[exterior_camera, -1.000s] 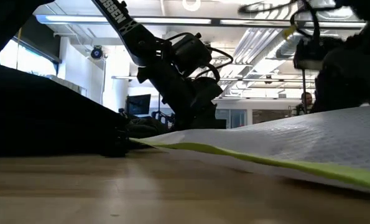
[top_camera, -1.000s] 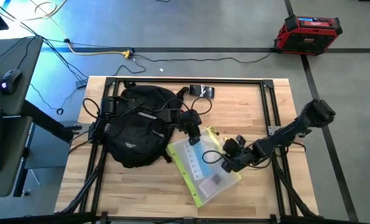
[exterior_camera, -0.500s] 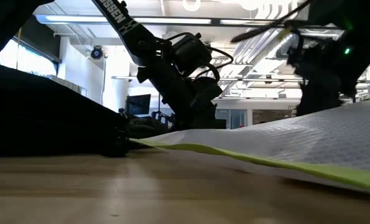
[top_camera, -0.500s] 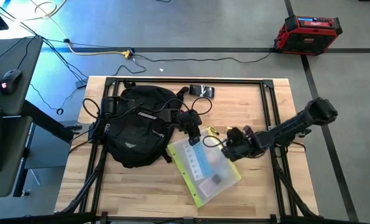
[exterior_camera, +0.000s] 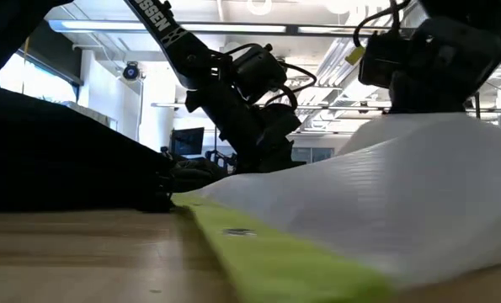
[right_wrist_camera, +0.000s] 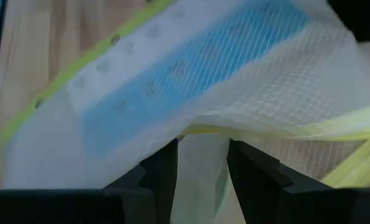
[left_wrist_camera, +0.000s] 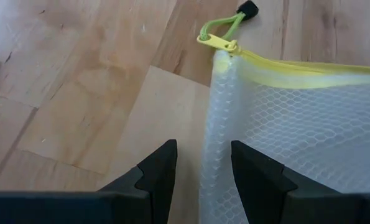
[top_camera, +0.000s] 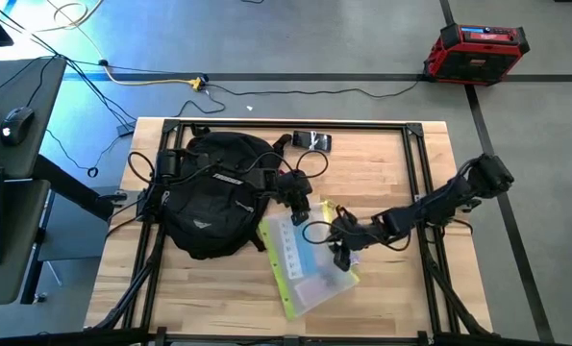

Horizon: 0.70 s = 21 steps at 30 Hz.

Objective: Unpack backpack
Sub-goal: Adjust the items in the transparent zip bag

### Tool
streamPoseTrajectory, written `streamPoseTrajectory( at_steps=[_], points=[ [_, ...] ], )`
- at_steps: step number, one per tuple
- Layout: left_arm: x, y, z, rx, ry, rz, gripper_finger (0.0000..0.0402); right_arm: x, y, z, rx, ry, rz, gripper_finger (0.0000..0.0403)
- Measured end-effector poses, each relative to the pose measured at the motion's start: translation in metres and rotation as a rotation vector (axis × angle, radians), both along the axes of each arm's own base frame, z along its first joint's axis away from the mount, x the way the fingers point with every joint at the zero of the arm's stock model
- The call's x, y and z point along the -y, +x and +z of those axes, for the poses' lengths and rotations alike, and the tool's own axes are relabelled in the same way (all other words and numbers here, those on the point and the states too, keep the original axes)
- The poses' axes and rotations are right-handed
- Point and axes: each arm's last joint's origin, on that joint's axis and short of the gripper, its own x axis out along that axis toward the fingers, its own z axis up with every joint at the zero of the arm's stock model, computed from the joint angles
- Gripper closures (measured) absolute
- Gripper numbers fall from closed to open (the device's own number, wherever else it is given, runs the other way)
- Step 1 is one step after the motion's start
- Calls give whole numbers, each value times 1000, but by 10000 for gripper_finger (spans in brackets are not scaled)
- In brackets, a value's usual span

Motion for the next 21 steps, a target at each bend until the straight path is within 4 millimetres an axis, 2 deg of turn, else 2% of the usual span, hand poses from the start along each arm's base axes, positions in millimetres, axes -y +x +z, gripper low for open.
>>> streamPoseTrajectory(
  at_steps=[6, 11, 14, 18, 21],
  points=[
    [2, 0, 0, -1, 37, -49, 268, -3, -7, 9, 16, -9, -25, 277],
    [2, 0, 0, -1, 37, -50, 268, 1, -29, 15, -70, -65, -193, 277],
    [2, 0, 0, -1, 37, -50, 268, 0, -41, 11, -169, -36, -267, 277],
    [2, 0, 0, -1, 37, -50, 268, -8, -50, -1, -324, 41, -253, 277],
    [2, 0, 0, -1, 37, -50, 268, -15, -53, -6, -370, 70, -247, 277]
  ],
)
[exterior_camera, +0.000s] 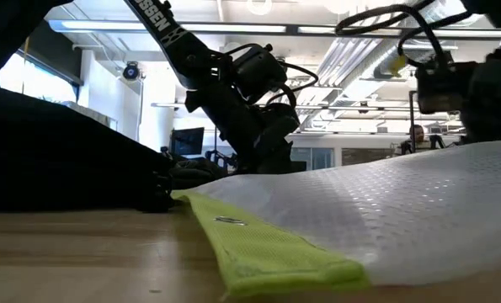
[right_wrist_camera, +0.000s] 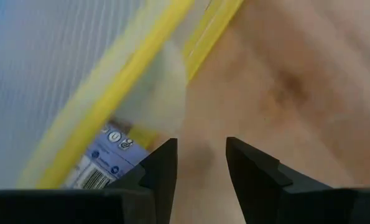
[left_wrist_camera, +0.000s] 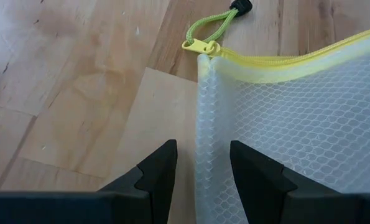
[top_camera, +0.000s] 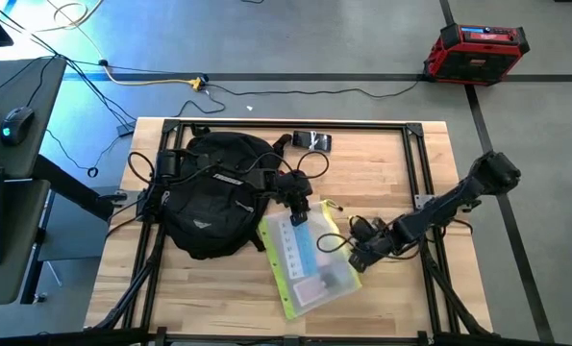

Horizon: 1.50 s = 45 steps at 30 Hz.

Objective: Unpack backpack
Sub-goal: Adjust the items in the transparent zip bag

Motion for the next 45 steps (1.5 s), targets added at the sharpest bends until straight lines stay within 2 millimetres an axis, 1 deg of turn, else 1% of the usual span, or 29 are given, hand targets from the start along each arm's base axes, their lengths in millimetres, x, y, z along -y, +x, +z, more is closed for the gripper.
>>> streamPoseTrajectory(
  at_steps=[4, 7, 13, 15, 18, 22, 25, 26, 29, 32, 34, 38, 41, 45],
  points=[
    [0, 0, 0, 0, 0, 0, 268, -7, -2, -4, -31, 49, 10, 277],
    [0, 0, 0, 1, 1, 1, 268, -11, 2, -4, 6, 74, 42, 277],
    [0, 1, 0, 6, -9, 16, 268, -22, 26, -6, 188, 144, 208, 277],
    [0, 1, 0, 14, -9, 16, 268, -22, 34, -12, 212, 152, 245, 277],
    [1, 1, 1, 18, -10, 23, 268, -17, 42, -17, 204, 162, 279, 277],
    [1, 1, 1, 19, -9, 22, 268, -13, 51, -10, 259, 58, 309, 277],
    [1, 1, 1, 19, -9, 21, 268, -15, 54, 8, 278, 9, 348, 277],
    [1, 1, 1, 19, -9, 21, 268, -16, 53, 14, 267, -16, 350, 277],
    [1, 1, 1, 19, -4, 15, 268, -21, 42, 28, 171, -118, 356, 277],
    [1, 2, 1, 19, -3, 15, 268, -31, 33, 36, 109, -143, 379, 277],
    [1, 2, 1, 19, -3, 16, 268, -41, 26, 35, 86, -96, 434, 277],
    [1, 2, 1, 19, -3, 15, 268, -57, 17, 33, 118, -46, 518, 277],
    [1, 2, 1, 20, -2, 16, 268, -59, 15, 28, 154, -46, 526, 277],
    [1, 2, 1, 20, -2, 16, 268, -53, 15, 22, 150, -34, 514, 277]
  ],
)
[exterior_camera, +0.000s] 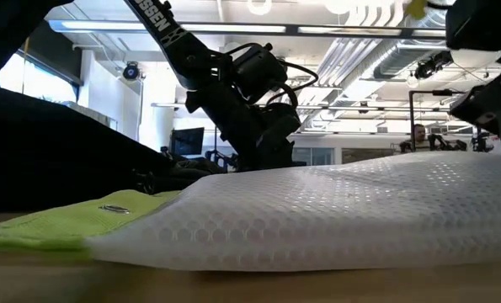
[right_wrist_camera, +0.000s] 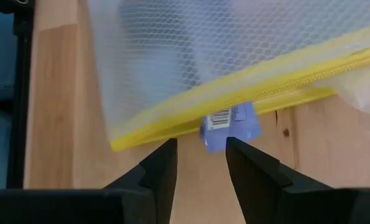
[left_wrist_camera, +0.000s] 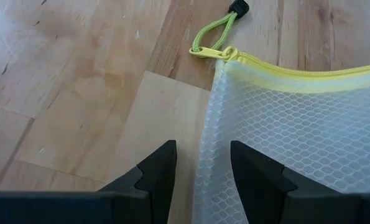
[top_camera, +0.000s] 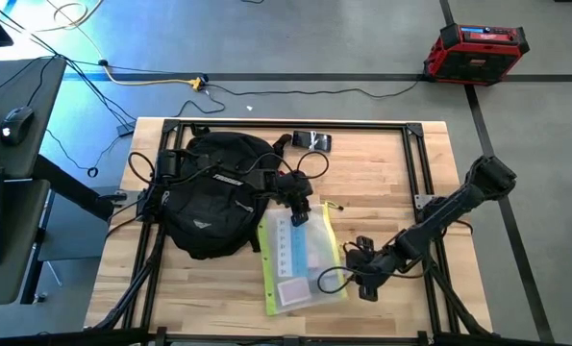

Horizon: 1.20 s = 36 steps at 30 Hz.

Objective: Unpack backpack
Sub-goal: Adjust the items in the transparent zip bag

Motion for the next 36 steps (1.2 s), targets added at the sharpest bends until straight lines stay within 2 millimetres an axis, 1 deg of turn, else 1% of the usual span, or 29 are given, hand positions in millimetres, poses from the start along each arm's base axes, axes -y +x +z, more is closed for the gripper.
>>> streamPoseTrajectory(
  at_steps=[4, 7, 9, 12, 15, 17, 19, 22, 24, 27, 30, 33, 36],
  points=[
    [0, 0, 0, 0, 0, 0, 268, 5, 7, -10, -33, -13, -4, 277],
    [0, 0, 0, 1, 1, 0, 268, 6, 15, -24, -50, -28, 61, 277],
    [0, 0, 0, 1, 1, 0, 268, 5, 22, -33, -56, -81, 108, 277],
    [0, 0, 0, 1, 2, 0, 268, 2, 34, -37, -32, -157, 158, 278],
    [0, 0, 0, 2, 2, 0, 268, -1, 51, -34, 29, -232, 211, 278],
    [0, 0, 0, 3, 1, -1, 268, -2, 62, -27, 103, -299, 209, 278],
    [0, 0, 0, 4, 1, -1, 268, -2, 71, -17, 167, -354, 174, 277],
    [0, 0, 0, 4, 2, -2, 268, 2, 76, -11, 197, -424, 91, 277],
    [1, 0, 0, 4, -2, -5, 268, 2, 80, -6, 217, -439, 63, 277],
    [1, 0, 0, 4, -6, -8, 268, 1, 80, -3, 182, -447, 93, 277],
    [1, 0, 0, 4, -6, -8, 268, -4, 73, 0, 97, -477, 126, 277],
    [1, 0, 0, 3, -6, -9, 268, -8, 63, 7, 20, -560, 64, 277],
    [1, 0, 0, 4, -9, -11, 268, -13, 51, 19, -45, -633, -21, 277]
  ],
)
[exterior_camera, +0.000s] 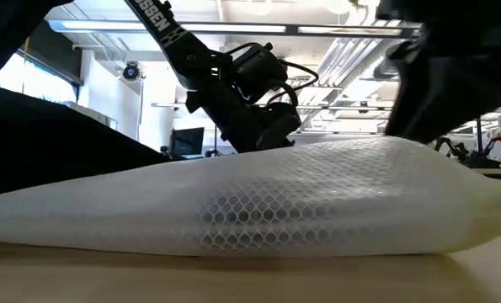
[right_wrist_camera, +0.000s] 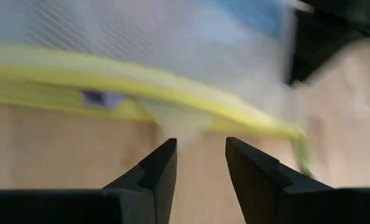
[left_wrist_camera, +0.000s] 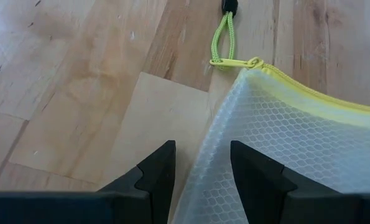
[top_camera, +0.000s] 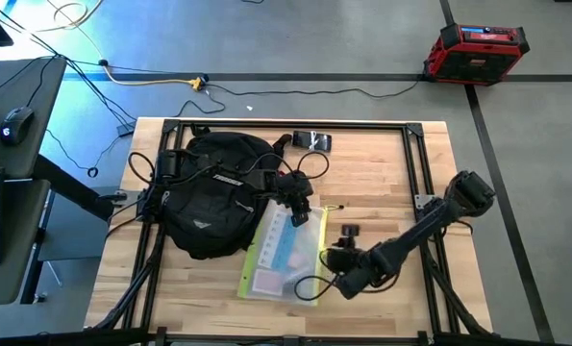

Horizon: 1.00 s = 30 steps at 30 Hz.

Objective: Unpack backpack
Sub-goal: Adjust the items in the transparent zip bag, then close the transparent zip bag

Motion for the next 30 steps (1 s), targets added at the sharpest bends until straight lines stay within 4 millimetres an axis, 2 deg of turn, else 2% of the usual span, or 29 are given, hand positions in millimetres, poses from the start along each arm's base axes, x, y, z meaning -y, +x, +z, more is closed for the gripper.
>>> streamPoseTrajectory(
  at_steps=[4, 7, 12, 17, 20, 26, 30],
  points=[
    [0, -1, 3, 2, -1, -14, 268, -3, -17, 2, -6, -30, -116, 277],
    [1, -4, 15, 10, 31, -74, 268, -9, -22, -4, 32, 0, -107, 277],
    [3, -10, 53, 77, 104, -121, 268, -24, -15, -13, 140, 137, -10, 277],
    [5, -13, 77, 154, 168, -164, 268, -29, -5, -14, 95, 408, -10, 269],
    [6, -12, 77, 174, 166, -218, 268, -28, 2, -12, 91, 564, -83, 245],
    [4, -6, 62, 175, 229, -291, 268, -34, 17, -4, 212, 762, -136, 159],
    [-1, -1, 55, 207, 251, -313, 268, -35, 21, -19, 215, 812, -295, 124]
  ],
)
